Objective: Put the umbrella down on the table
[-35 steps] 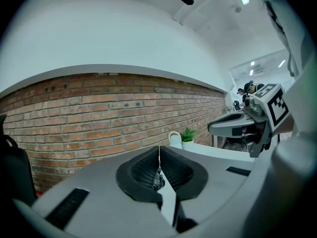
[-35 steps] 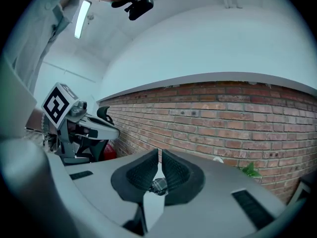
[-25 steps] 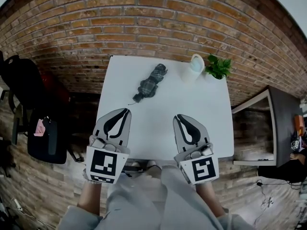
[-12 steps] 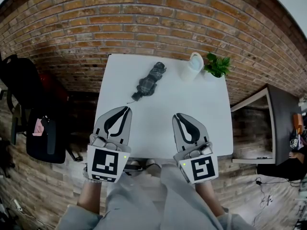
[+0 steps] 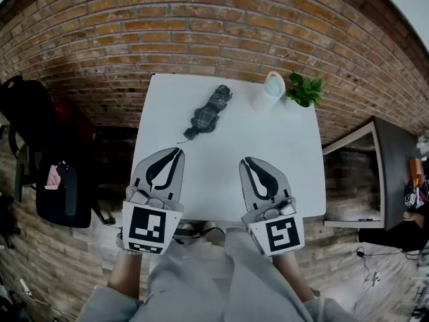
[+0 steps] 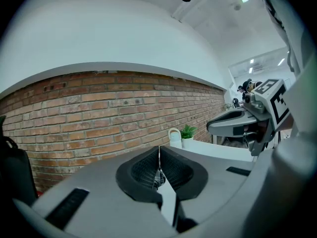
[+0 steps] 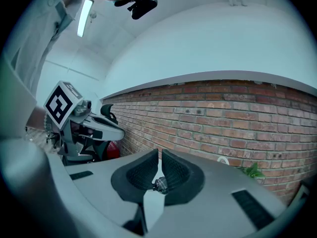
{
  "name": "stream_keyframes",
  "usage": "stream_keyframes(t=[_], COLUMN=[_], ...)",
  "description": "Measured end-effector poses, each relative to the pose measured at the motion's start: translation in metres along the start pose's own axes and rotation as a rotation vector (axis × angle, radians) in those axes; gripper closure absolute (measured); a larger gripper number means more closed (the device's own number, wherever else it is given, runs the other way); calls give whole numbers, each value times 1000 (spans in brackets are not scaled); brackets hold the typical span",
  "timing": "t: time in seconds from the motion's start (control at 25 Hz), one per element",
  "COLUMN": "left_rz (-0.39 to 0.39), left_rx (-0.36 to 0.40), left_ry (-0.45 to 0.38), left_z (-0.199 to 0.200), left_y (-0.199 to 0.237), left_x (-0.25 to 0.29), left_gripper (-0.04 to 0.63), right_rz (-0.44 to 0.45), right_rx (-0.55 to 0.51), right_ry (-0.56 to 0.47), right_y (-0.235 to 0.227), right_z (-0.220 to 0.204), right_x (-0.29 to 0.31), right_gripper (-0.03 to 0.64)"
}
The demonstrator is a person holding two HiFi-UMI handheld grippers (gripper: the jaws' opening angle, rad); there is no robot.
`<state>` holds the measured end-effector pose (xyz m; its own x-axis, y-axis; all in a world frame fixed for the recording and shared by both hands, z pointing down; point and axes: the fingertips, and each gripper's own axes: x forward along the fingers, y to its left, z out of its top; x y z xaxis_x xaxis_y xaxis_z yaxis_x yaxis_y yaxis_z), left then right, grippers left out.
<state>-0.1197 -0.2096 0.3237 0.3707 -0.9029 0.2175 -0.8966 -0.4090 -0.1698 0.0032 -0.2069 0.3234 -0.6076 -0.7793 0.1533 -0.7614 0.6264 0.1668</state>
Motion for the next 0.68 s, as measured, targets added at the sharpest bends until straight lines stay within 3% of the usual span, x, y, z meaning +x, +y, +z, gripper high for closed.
stream_keyframes(t=[0.68], left_rz=[2], left_rx=[-8], left_ry=[-7], left_z=[0], left_y=[7], left_x=[8], left_gripper=[569], right_rz=[-6], right_rx=[-5], right_ry=[8], right_y=[-6], right_z=[-2], right_x=[3], right_gripper=[565])
